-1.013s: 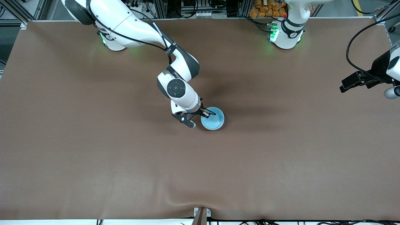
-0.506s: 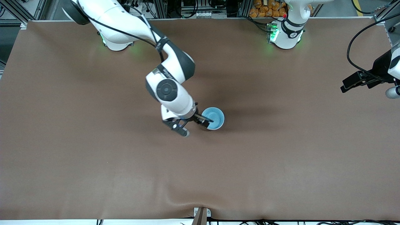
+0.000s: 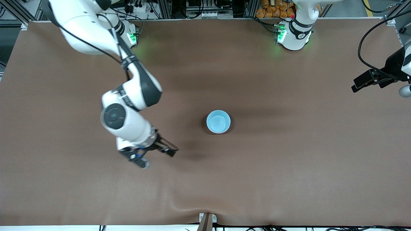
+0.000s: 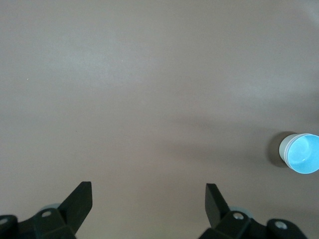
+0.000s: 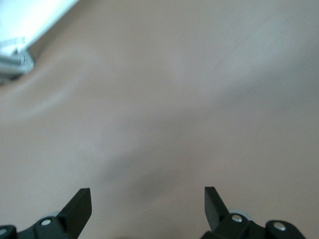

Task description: Stack pink and blue bowls on white bowl

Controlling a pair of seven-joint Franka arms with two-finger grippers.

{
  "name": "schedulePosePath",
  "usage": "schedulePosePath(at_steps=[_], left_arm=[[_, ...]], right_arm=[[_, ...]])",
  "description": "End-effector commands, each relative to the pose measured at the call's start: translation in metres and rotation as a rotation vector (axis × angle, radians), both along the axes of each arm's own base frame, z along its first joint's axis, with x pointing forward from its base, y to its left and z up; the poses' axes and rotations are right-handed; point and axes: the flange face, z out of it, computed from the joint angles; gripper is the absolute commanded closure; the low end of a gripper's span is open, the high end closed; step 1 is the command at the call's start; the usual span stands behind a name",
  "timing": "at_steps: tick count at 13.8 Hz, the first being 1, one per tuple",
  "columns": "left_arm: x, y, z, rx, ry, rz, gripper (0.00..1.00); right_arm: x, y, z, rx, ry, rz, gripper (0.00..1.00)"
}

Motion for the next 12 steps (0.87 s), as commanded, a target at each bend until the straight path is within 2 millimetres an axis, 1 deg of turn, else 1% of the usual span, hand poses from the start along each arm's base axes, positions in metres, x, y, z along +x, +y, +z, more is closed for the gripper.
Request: schedulePosePath(at_steps=[1,2,3,4,5,6,7,8,9,10,11,12], left_arm=[[-0.013,-0.003,0.013,-0.006,0.004,-0.027,0.0],[-0.015,-0.005,0.014,-0.005,0.012,-0.032,0.0],[-0.018,-0.013,0.014,-0.002,0.024,-0.046,0.0],[-0.021,-0.023,0.015,0.0,0.032,-0.065,0.0],[-0.022,-0.031,0.015,0.001,0.033,-0.079,0.0],[-0.025,-0.036,0.018,0.004,0.032,-0.088,0.0],[-0.026,-0.037,0.017,0.005,0.035,-0.091,0.0],[-0.029,-0.038,0.02,0.004,0.032,-0.093,0.0],[-0.03,-0.039,0.021,0.005,0.029,-0.094,0.0],[-0.03,-0.04,0.022,0.005,0.027,-0.096,0.0],[-0.03,-0.039,0.023,0.005,0.027,-0.094,0.0],[-0.032,-0.038,0.024,0.005,0.038,-0.093,0.0]], right_arm=[[0.01,-0.043,0.03,-0.047,-0.026,-0.019,0.0],[0.014,-0.071,0.053,-0.058,-0.033,-0.049,0.0],[0.016,-0.096,0.069,-0.067,-0.026,-0.052,0.0],[0.014,-0.109,0.081,-0.076,-0.016,-0.029,0.0],[0.011,-0.126,0.095,-0.085,-0.001,-0.029,0.0],[0.01,-0.147,0.111,-0.082,0.0,-0.007,0.0],[0.003,-0.166,0.126,-0.091,0.017,0.049,0.0],[-0.004,-0.177,0.138,-0.101,0.043,0.1,0.0],[-0.012,-0.182,0.154,-0.112,0.044,0.124,0.0],[-0.02,-0.186,0.174,-0.122,0.034,0.128,0.0],[-0.03,-0.189,0.188,-0.128,0.043,0.15,0.0],[-0.047,-0.192,0.215,-0.149,0.038,0.267,0.0]])
